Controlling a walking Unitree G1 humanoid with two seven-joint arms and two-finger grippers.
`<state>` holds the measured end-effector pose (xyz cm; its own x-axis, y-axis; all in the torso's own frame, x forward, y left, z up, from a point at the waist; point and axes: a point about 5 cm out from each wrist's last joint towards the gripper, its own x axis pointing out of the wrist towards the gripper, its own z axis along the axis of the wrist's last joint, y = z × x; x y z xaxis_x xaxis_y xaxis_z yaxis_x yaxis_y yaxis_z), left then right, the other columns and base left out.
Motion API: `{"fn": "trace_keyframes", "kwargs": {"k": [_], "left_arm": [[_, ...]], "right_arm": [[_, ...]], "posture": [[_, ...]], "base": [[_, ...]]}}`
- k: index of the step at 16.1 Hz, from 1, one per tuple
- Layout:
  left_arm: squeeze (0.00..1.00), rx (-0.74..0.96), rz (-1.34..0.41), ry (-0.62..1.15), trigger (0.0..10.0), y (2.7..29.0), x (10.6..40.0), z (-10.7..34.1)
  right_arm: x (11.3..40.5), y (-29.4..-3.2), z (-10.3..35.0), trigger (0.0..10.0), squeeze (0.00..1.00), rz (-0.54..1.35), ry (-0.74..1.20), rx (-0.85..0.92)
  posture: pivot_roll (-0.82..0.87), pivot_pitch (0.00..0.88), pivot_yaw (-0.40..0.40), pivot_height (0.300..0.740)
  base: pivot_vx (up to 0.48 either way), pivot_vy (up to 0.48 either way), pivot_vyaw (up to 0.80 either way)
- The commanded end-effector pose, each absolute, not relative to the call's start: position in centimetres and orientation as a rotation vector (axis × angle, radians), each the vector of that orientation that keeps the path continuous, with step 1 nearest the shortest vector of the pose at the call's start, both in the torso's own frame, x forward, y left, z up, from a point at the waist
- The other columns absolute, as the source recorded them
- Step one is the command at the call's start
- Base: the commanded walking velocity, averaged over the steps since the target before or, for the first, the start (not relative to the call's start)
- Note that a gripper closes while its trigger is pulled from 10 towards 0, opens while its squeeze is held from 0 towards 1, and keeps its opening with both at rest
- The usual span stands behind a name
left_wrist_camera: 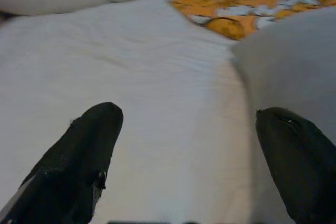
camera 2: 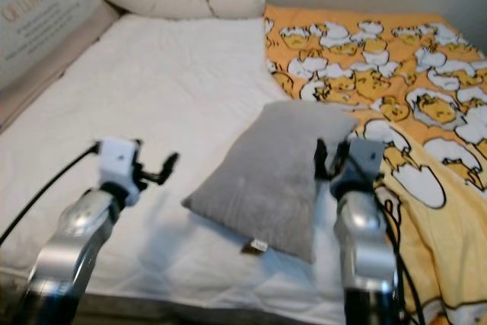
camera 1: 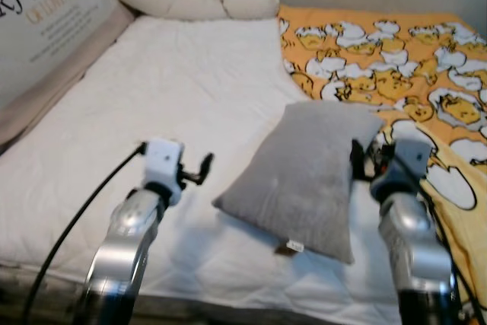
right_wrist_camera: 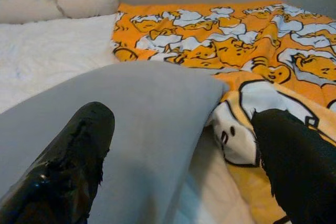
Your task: Clean up the room
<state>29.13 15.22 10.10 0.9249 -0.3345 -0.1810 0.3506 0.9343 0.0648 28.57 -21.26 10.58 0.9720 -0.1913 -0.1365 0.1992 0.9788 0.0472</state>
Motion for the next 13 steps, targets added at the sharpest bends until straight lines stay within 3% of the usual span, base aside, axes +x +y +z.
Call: {"fn": "trace_keyframes", "kwargs": {"k": [1, 4, 7, 11, 13], "left_arm": [[1.00, 0.063, -0.397, 0.172, 10.0, 14.9, 30.1, 10.1], [1.00, 0.005, -0.538, 0.234, 10.0, 12.8, 33.9, 9.6], [1.00, 0.019, -0.452, 0.289, 10.0, 11.5, 36.1, 9.2], [1.00, 0.163, -0.311, 0.368, 10.0, 10.8, 35.6, 7.0], [1.00, 0.154, -0.320, 0.409, 10.0, 9.7, 35.0, 5.9]], "right_arm": [[28.7, -21.8, 10.1, 10.0, 1.00, -0.202, 0.176, 0.116], [28.8, -23.0, 9.5, 10.0, 1.00, -0.148, 0.218, 0.324], [28.5, -24.9, 8.7, 10.0, 1.00, -0.211, 0.244, 0.322], [27.9, -26.4, 9.1, 10.0, 1.00, -0.332, 0.236, 0.260], [27.7, -26.5, 8.0, 10.0, 1.00, -0.361, 0.301, 0.238]], "posture": [[0.12, 0.000, 0.013, 0.740], [0.08, 0.000, 0.028, 0.740], [0.02, 0.000, 0.074, 0.740], [-0.01, 0.000, 0.094, 0.740], [-0.02, 0.000, 0.099, 0.740]], "base": [[0.000, 0.000, 0.00], [0.000, 0.000, 0.00], [0.000, 0.000, 0.00], [0.000, 0.000, 0.00], [0.000, 0.000, 0.00]]}}
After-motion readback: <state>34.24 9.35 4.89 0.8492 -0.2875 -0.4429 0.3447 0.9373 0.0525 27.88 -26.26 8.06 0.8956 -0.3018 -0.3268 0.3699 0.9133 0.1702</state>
